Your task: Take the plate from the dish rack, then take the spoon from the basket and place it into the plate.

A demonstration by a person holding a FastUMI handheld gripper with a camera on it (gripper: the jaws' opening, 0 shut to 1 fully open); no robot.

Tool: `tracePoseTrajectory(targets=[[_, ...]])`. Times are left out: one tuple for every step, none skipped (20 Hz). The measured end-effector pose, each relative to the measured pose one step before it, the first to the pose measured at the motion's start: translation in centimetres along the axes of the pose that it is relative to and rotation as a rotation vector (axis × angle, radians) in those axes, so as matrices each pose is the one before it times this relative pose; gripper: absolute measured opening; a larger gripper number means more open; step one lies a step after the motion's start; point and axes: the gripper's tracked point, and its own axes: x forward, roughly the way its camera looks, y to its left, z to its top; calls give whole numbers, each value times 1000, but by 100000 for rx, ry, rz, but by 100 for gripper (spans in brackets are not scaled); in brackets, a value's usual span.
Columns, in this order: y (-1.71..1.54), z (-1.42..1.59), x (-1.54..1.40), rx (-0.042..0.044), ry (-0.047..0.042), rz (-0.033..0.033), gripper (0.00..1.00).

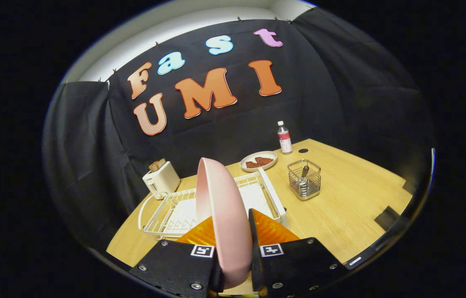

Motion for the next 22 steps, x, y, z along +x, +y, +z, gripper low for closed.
tracePoseTrajectory(targets=[[-290, -982, -259, 3190, 1435, 714, 26], [-327, -1098, -50, 3831, 1735, 607, 26], [-294, -1267, -60, 4523, 2493, 854, 26], [-237, -1206, -74, 4662, 1964, 1357, 26], [-330, -1063, -230, 3961, 1946, 1180, 26], [-268, -1069, -151, 3567, 1788, 743, 26], [-233, -779, -39, 3477, 1447, 1078, 26], [-241, -812, 197, 3481, 1461, 706, 26], [-264, -719, 300, 3352, 1669, 736, 26], [-165, -811, 132, 3278, 1926, 869, 26], [30, -727, 259, 2657, 2369, 1293, 26], [-85, -789, 174, 2691, 2171, 1241, 26], [-111, -540, 286, 2364, 2034, 889, 26], [-132, -694, 354, 2070, 1928, 657, 26], [-15, -625, 325, 1973, 2129, 760, 26], [107, -545, 388, 2542, 2264, 1143, 26], [120, -389, 233, 2869, 2001, 1219, 26], [59, -321, 413, 2431, 1469, 513, 26], [53, -301, 284, 1492, 929, -244, 26], [-187, -96, 460, 657, 351, -1031, 26], [-302, -108, 341, 126, 169, -1303, 26], [-203, 30, 368, 553, 334, -1137, 26]])
